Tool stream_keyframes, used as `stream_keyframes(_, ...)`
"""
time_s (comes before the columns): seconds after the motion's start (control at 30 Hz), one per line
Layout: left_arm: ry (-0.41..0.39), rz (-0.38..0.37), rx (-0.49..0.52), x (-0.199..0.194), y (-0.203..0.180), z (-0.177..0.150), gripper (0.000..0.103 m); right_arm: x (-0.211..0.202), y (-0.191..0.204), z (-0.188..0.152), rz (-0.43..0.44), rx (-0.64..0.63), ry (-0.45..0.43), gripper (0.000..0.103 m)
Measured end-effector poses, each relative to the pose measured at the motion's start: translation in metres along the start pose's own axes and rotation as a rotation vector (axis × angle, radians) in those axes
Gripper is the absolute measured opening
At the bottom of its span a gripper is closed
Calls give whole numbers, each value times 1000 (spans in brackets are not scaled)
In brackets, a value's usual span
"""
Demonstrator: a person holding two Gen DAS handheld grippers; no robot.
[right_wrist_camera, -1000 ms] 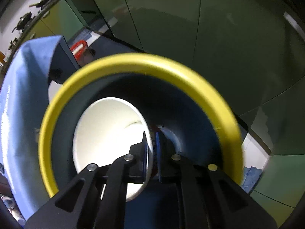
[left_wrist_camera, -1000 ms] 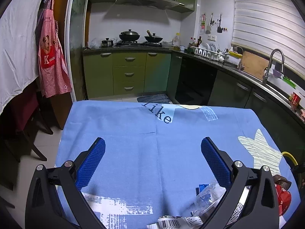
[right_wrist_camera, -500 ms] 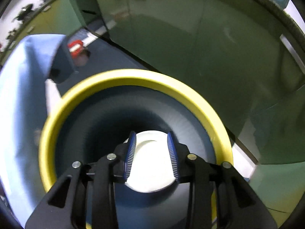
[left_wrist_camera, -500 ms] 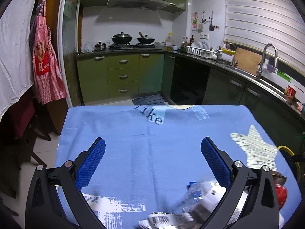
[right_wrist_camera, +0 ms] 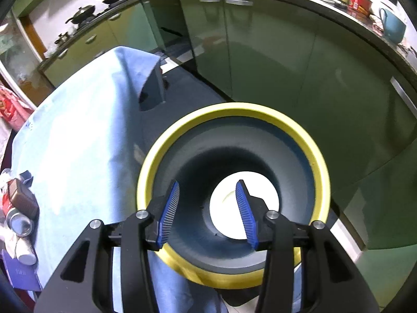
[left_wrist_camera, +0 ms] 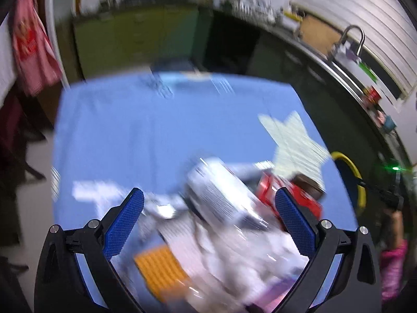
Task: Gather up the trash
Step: 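Grasp the clear plastic water bottle with the left gripper and lift it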
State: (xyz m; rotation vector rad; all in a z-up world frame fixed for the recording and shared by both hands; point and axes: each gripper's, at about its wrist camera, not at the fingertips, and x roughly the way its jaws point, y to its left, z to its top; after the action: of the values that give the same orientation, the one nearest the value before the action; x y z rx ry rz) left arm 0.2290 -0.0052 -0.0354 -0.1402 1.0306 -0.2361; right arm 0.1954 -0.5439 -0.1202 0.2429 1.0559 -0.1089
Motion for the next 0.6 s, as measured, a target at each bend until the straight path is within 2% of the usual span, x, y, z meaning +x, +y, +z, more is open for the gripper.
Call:
stream_keyframes(0.03, 56, -21, -31, 3, -2, 2, 99, -1, 3, -2, 5, -4, 1, 44)
stream_keyframes(0.13, 155, -19, -104, 13, -3, 6, 99, -2, 7, -8, 24, -16, 2, 44)
stream_keyframes(0.23, 319, -26, -200, 32, -3, 10, 99, -2, 13, -12, 42, -28, 5, 44)
stream_keyframes(0.37, 361, 67, -196, 50, -13, 18, 97, -5, 15, -19, 55, -37, -2, 45)
stream_keyframes(0.53, 452, 57, -245, 69, -9, 22, 78, -8, 12, -24, 75, -45, 1, 48)
stream_keyframes(0.6, 477, 56, -252, 73, -11, 20, 75, -8, 10, -27, 79, -45, 1, 48)
